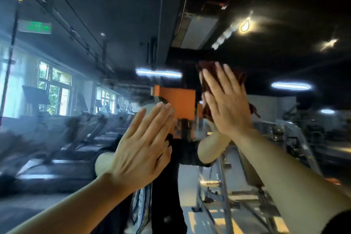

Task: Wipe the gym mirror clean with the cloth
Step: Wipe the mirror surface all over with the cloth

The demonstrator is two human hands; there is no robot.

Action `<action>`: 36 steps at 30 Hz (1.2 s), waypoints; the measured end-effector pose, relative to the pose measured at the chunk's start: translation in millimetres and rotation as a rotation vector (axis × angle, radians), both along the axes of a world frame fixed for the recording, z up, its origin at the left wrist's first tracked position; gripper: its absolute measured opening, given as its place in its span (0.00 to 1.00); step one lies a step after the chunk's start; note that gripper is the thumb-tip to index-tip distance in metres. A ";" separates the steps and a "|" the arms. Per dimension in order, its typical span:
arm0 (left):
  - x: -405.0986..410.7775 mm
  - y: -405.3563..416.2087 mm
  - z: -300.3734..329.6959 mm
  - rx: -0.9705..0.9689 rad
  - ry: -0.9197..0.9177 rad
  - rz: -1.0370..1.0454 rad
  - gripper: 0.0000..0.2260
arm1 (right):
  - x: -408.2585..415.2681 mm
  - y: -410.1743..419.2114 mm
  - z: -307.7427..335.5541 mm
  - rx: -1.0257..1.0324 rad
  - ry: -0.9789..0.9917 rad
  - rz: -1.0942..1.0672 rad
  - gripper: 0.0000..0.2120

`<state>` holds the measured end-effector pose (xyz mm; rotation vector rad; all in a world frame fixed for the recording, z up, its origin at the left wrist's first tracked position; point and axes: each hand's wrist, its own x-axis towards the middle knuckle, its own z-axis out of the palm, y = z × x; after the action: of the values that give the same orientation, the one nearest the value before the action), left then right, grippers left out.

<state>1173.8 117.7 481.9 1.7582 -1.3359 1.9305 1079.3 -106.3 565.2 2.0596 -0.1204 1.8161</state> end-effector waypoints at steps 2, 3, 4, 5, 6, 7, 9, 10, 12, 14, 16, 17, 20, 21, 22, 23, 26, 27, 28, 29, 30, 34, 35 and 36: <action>5.0 -2.0 -8.9 0.041 0.009 0.026 0.27 | -13.0 -27.7 -8.2 0.220 -0.157 0.022 0.25; 8.4 -2.0 -12.4 0.052 0.025 0.051 0.27 | -14.7 -34.5 -10.9 0.302 -0.231 0.032 0.25; 11.9 -2.3 -15.3 0.058 0.042 0.092 0.28 | -12.1 -34.0 -12.1 0.371 -0.288 0.030 0.26; 15.0 -3.0 -17.6 0.062 0.053 0.141 0.28 | -6.9 -28.5 -13.1 0.423 -0.318 0.022 0.26; 17.3 -4.5 -20.0 0.066 0.060 0.185 0.29 | -0.5 -17.9 -15.9 0.446 -0.321 0.023 0.26; 18.8 -6.2 -22.1 0.070 0.065 0.211 0.29 | 6.5 -3.0 -22.5 0.431 -0.305 0.036 0.26; 20.9 -8.2 -24.3 0.066 0.056 0.221 0.30 | 20.5 29.6 -50.4 0.291 -0.196 0.051 0.25; 21.0 -8.4 -24.6 0.061 0.045 0.218 0.30 | 25.2 42.5 -69.2 0.161 -0.084 0.036 0.25; 21.2 -7.6 -24.8 0.063 0.034 0.216 0.31 | 21.0 48.1 -96.1 -0.147 0.132 -0.003 0.25; 21.1 -7.2 -25.1 0.073 0.041 0.218 0.31 | 4.4 19.8 -95.3 -0.319 0.235 -0.013 0.25; 20.6 -7.5 -25.3 0.073 0.054 0.226 0.31 | -11.1 -13.3 -86.9 -0.219 0.163 -0.010 0.24; 20.3 -7.5 -25.4 0.073 0.059 0.230 0.31 | -16.6 -27.1 -82.1 -0.068 0.067 0.007 0.24; 20.3 -7.7 -25.9 0.073 0.069 0.231 0.30 | -15.0 -33.6 -73.3 0.388 -0.273 0.008 0.24; 20.3 -8.1 -26.1 0.071 0.070 0.231 0.30 | -7.4 -23.4 -72.6 0.465 -0.339 -0.006 0.24; 20.4 -8.5 -26.6 0.070 0.070 0.232 0.30 | 0.8 -8.3 -74.2 0.500 -0.368 -0.005 0.25; 20.7 -8.8 -26.9 0.069 0.070 0.231 0.30 | 9.6 10.1 -80.1 0.490 -0.354 0.009 0.25; 22.0 -8.0 -26.8 0.060 0.055 0.211 0.30 | 27.8 57.7 -126.5 0.226 -0.067 0.035 0.25; 22.1 -7.4 -26.6 0.059 0.047 0.207 0.30 | 27.4 61.2 -142.8 0.099 0.032 0.023 0.25; 22.3 -7.0 -26.6 0.061 0.044 0.206 0.30 | 23.5 55.2 -153.8 -0.028 0.105 0.008 0.25; 22.4 -6.6 -26.6 0.064 0.044 0.206 0.30 | 16.8 43.3 -158.1 -0.137 0.157 -0.002 0.24; 22.5 -6.6 -26.7 0.065 0.047 0.205 0.30 | 9.0 27.8 -158.1 -0.206 0.179 -0.011 0.24; 22.1 -8.3 -28.0 0.065 0.052 0.203 0.30 | -15.7 -21.7 -136.1 0.094 -0.042 0.003 0.24; 22.1 -8.7 -28.1 0.064 0.050 0.204 0.31 | -15.3 -23.9 -127.9 0.238 -0.143 0.020 0.24; 22.1 -9.1 -28.1 0.062 0.049 0.205 0.31 | -10.6 -20.2 -120.8 0.360 -0.236 0.026 0.24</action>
<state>1195.9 108.7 453.9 2.0304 -1.2552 1.9517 1068.7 -126.5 444.3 2.0682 -0.5223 2.1794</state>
